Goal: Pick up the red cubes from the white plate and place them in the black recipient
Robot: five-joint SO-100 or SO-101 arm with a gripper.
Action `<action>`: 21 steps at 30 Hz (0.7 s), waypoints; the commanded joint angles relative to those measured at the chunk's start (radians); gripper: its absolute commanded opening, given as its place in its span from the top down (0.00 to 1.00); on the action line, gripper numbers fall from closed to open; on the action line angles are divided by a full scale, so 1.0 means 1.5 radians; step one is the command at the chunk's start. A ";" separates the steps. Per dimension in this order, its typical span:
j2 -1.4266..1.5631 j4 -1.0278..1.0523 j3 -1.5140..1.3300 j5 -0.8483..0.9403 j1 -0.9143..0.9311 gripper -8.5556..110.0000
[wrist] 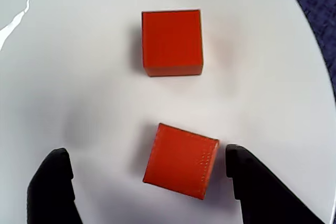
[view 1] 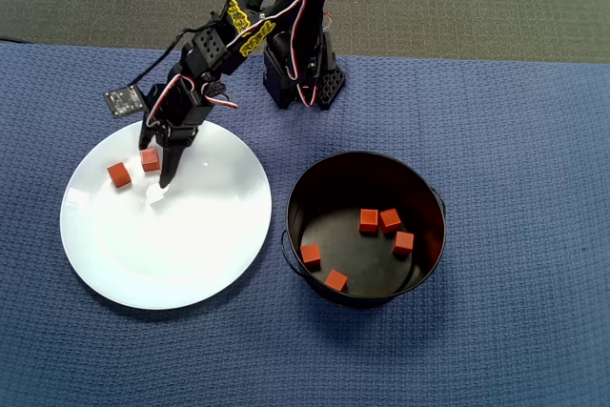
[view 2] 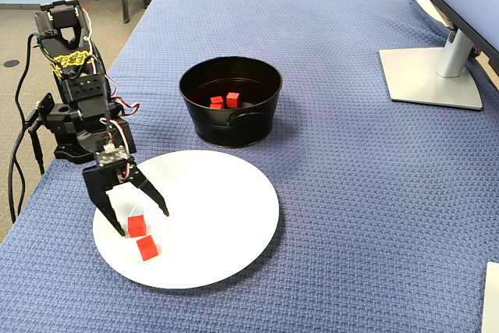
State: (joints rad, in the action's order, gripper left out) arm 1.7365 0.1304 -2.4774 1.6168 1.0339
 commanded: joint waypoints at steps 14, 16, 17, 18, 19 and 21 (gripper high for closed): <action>-0.015 -0.037 0.004 -0.036 -0.015 0.93; -0.010 -0.038 0.004 -0.043 -0.018 0.93; -0.006 -0.039 0.005 -0.051 -0.020 0.93; 0.000 -0.039 0.008 -0.059 -0.024 0.93; 0.009 -0.036 0.012 -0.067 -0.027 0.93; 0.041 0.009 0.039 -0.085 -0.033 0.93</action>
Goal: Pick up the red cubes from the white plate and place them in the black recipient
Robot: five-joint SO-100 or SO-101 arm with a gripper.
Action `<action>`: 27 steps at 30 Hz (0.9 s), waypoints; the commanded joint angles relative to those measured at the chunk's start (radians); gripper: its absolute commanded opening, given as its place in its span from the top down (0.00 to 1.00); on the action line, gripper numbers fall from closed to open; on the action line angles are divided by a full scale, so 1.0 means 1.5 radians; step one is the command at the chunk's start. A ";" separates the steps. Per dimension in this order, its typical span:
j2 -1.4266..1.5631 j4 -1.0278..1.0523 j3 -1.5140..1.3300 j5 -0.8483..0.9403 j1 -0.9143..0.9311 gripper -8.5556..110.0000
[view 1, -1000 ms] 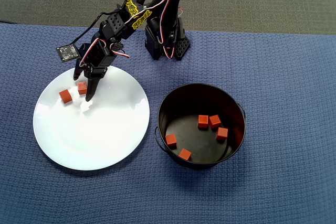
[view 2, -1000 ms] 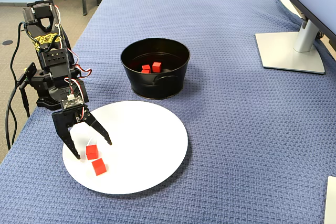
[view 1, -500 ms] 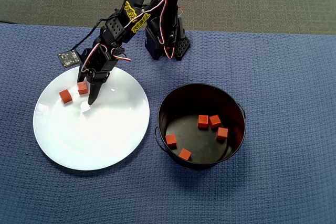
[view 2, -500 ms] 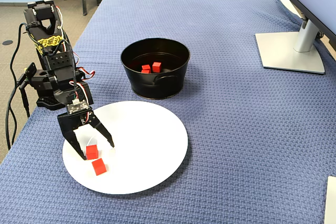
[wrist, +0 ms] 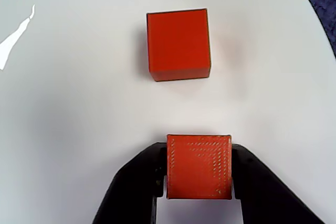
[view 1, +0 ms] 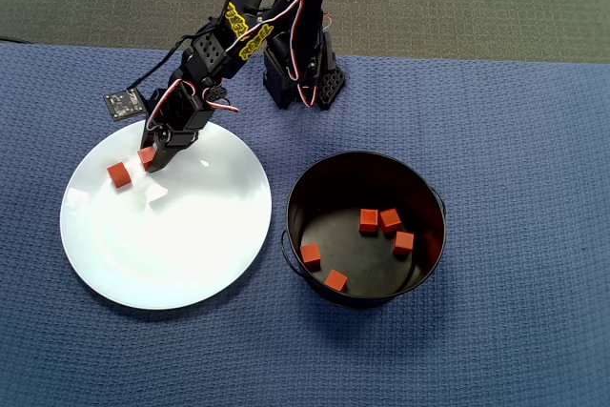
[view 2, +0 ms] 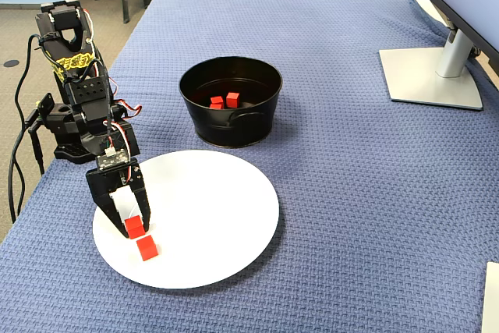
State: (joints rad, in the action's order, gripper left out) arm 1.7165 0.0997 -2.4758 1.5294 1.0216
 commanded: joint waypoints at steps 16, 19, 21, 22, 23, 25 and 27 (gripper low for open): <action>0.181 0.719 0.584 -0.467 -0.242 0.93; 0.179 0.786 0.673 -0.574 -0.334 0.93; 0.173 0.805 0.707 -0.639 -0.403 0.93; 0.172 0.806 0.708 -0.663 -0.442 0.93; 0.171 0.803 0.706 -0.693 -0.478 0.93; 0.170 0.796 0.690 -0.752 -0.552 0.93; 0.161 0.788 0.674 -0.803 -0.628 0.93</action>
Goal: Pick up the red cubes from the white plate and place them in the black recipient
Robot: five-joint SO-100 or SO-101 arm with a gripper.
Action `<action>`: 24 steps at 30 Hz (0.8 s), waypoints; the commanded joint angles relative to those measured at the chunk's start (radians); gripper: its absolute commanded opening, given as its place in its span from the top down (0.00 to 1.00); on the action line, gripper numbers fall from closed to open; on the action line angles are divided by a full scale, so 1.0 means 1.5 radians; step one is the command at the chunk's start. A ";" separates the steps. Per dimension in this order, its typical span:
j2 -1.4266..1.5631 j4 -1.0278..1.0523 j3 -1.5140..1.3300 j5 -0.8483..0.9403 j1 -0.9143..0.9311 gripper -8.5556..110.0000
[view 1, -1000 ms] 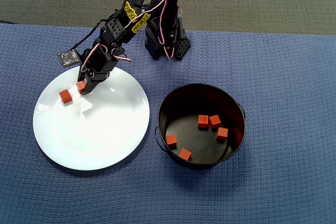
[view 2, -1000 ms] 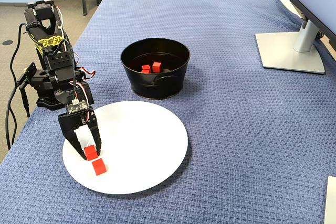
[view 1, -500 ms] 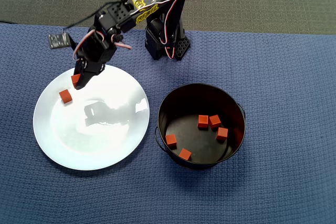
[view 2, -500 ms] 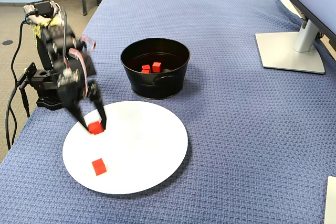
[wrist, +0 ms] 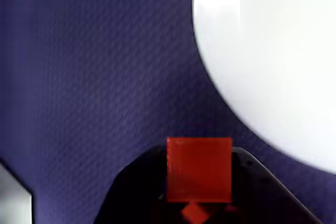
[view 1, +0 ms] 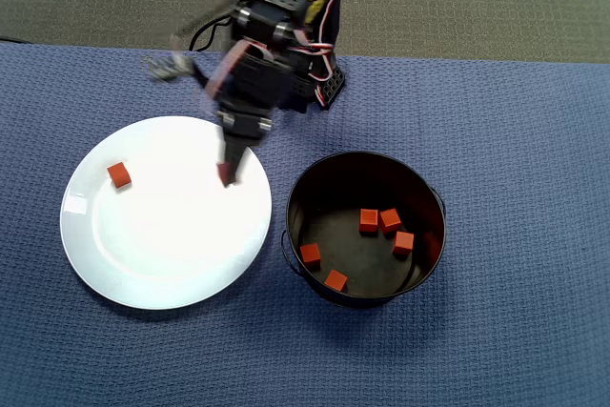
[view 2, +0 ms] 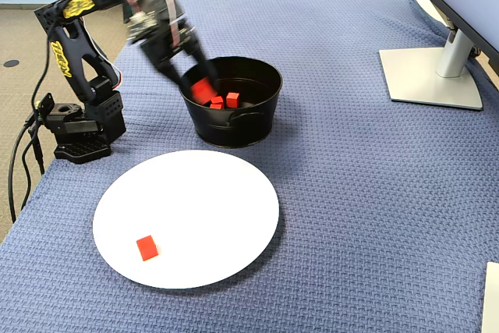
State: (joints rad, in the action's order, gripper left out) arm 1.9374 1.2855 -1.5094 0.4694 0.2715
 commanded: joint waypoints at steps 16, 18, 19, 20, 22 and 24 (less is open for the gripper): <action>-0.027 0.013 -0.001 0.020 -0.212 0.60; -0.017 0.003 -0.004 0.130 -0.120 0.60; -0.011 -0.006 -0.012 0.184 -0.074 0.60; -0.002 -0.014 -0.025 0.241 -0.029 0.61; 0.015 -0.050 -0.058 0.349 0.064 0.61; 0.021 -0.118 -0.093 0.423 0.151 0.62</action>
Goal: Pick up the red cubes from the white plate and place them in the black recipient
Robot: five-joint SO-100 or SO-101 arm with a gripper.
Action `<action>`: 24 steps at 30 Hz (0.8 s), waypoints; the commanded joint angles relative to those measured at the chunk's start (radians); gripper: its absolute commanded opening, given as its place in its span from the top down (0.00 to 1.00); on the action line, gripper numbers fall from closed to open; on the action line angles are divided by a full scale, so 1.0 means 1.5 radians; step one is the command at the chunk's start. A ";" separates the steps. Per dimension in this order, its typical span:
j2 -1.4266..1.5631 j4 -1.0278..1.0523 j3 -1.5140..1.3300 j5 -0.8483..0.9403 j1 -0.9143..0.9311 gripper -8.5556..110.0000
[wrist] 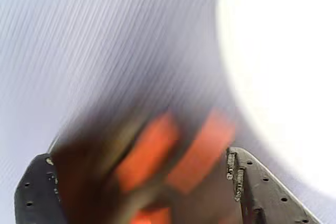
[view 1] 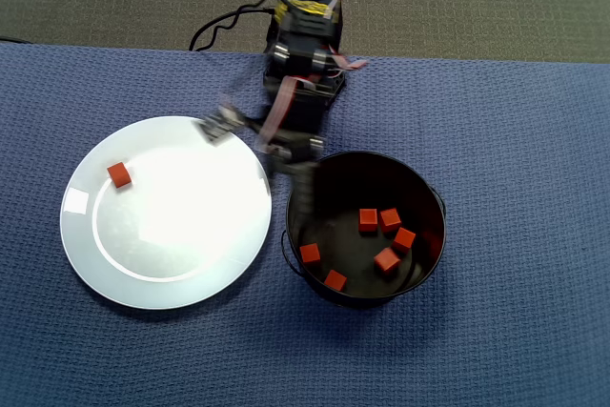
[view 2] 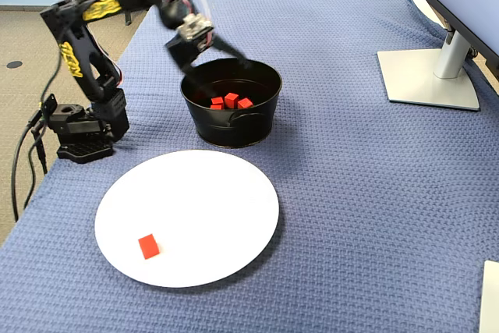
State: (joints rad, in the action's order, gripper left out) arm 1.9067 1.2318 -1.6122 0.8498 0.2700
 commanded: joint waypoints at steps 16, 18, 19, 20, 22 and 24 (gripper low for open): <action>-0.031 -0.501 -0.316 0.569 0.467 0.65; -0.054 -0.541 -0.325 0.568 0.475 0.65; -0.067 -0.565 -0.332 0.568 0.479 0.65; -0.081 -0.583 -0.337 0.572 0.484 0.65; -0.105 -0.617 -0.349 0.581 0.495 0.65; -0.124 -0.628 -0.352 0.588 0.506 0.65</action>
State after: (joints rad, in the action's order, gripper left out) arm 1.7441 0.3636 -2.1430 1.7058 0.9986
